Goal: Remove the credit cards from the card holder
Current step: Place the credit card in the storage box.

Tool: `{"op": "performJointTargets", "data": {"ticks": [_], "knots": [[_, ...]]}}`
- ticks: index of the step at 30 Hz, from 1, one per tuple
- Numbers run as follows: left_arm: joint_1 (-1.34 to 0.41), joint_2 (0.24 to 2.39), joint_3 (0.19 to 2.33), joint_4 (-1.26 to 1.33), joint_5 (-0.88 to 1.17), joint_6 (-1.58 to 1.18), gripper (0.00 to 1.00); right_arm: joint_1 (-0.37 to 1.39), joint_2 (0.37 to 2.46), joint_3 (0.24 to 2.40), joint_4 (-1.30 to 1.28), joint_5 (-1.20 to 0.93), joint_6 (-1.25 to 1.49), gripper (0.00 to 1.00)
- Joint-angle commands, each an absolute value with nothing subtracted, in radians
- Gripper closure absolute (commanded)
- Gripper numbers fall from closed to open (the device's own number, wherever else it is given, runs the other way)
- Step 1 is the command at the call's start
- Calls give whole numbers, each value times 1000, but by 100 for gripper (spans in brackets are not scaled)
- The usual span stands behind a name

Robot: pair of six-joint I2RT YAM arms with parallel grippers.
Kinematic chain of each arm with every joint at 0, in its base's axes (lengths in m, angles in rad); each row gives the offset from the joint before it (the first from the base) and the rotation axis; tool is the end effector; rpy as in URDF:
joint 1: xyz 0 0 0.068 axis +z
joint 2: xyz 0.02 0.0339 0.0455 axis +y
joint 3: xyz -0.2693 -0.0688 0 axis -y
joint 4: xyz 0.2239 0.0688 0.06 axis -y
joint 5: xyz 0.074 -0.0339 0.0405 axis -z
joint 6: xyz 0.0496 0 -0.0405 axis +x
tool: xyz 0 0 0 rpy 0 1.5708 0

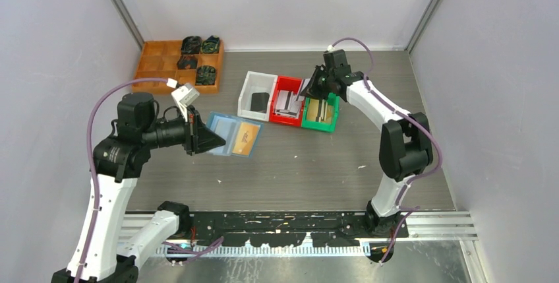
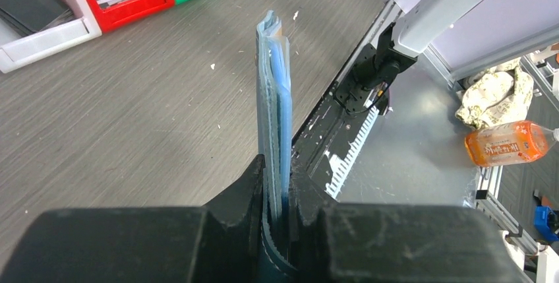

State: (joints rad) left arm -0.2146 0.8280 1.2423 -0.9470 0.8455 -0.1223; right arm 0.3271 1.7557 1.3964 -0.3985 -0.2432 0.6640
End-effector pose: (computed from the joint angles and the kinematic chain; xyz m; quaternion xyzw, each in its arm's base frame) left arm 0.1003 -0.0599 0.4026 0.2398 0.7816 -0.4270 0.3863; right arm 0.3645 0.1363 0.2717 0.1056 0.9069 0.2846 0.2923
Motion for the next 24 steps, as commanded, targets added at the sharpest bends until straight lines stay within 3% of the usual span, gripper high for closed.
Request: {"op": "performJointTargets", "data": {"ticks": [1, 24], "knots": [[-212, 835, 1303, -945, 874, -122, 100, 325, 1803, 1458, -348, -219, 678, 99], [-212, 849, 1326, -877, 960, -210, 100, 329, 1886, 1475, -304, -230, 713, 99]]}}
